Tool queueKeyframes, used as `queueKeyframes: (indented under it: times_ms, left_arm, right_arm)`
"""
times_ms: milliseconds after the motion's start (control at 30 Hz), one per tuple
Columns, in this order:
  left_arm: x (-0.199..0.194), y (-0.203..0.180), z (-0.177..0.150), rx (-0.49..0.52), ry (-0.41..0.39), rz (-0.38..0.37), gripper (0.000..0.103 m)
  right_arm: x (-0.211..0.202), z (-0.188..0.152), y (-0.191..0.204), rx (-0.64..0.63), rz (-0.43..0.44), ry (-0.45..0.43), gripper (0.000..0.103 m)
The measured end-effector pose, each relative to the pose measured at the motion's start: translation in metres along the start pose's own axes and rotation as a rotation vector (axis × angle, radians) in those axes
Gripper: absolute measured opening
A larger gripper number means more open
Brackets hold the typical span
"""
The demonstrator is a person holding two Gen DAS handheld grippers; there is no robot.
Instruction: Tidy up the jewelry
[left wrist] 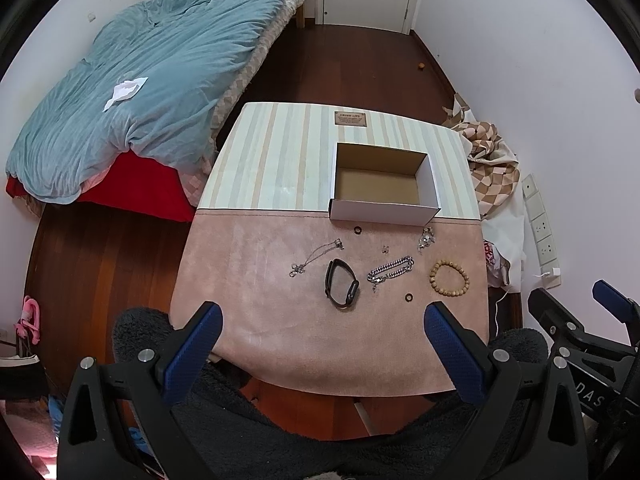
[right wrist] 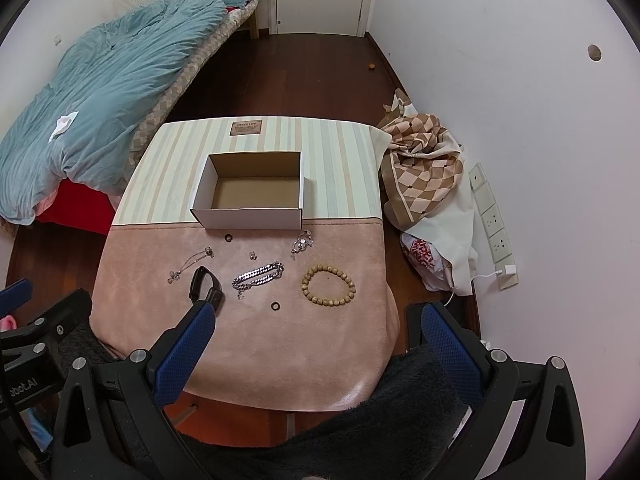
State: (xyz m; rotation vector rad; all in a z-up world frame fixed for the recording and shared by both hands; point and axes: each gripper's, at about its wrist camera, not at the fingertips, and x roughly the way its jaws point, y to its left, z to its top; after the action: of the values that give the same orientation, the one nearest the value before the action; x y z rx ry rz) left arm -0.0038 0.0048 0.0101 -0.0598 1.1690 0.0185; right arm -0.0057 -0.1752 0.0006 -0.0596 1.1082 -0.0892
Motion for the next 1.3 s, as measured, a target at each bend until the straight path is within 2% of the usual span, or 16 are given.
queueKeyframes:
  times_ms: [1300]
  left_arm:
    - [-0.004,-0.007,-0.002,0.028,-0.018,0.026,0.103]
  right_arm:
    - [-0.014,0.004,-0.013,0.012,-0.009,-0.024,0.103]
